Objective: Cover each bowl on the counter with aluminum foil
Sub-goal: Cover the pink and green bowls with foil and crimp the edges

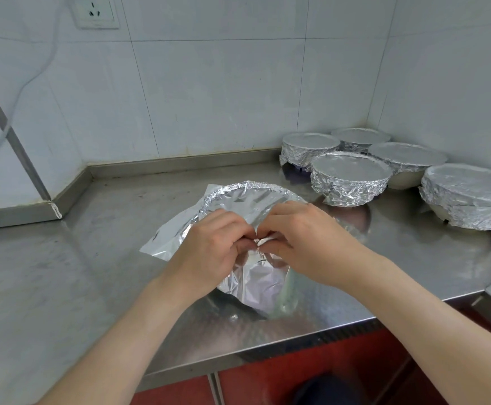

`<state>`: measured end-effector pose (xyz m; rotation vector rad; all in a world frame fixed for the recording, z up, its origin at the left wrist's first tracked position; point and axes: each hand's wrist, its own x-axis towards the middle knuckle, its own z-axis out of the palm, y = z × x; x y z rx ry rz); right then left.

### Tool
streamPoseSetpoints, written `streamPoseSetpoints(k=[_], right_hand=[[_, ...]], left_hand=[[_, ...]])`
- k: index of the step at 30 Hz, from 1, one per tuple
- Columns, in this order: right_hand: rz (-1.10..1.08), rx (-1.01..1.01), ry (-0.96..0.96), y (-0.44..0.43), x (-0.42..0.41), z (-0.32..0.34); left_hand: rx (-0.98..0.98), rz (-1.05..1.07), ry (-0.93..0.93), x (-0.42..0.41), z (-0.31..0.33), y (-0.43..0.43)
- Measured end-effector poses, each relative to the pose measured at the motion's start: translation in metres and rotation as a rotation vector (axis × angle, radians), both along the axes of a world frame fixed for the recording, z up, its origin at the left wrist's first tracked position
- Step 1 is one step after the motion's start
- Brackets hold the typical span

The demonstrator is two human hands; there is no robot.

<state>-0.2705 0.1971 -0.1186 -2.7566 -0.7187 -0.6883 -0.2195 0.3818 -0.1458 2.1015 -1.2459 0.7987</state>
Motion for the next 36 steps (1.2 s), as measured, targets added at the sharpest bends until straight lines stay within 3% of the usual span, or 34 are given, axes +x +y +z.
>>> streamPoseSetpoints(k=[10,16,24,29,36], right_hand=[[0.066,0.037,-0.072,0.003,0.007,-0.007],[0.082,0.340,-0.010,-0.012,-0.007,-0.007],[-0.013,0.518,0.231,-0.018,-0.006,0.005],[-0.041,0.418,0.222,-0.017,-0.004,0.002],[0.004,0.105,-0.141,-0.008,-0.001,-0.010]], left_hand=[[-0.116,-0.006,0.208,0.002,0.003,0.004],[-0.191,-0.036,0.291,-0.003,0.007,0.001],[-0.071,-0.054,0.029,0.001,0.000,-0.005],[-0.078,-0.056,0.032,0.001,-0.004,-0.006],[-0.026,-0.027,-0.055,0.003,-0.005,-0.009]])
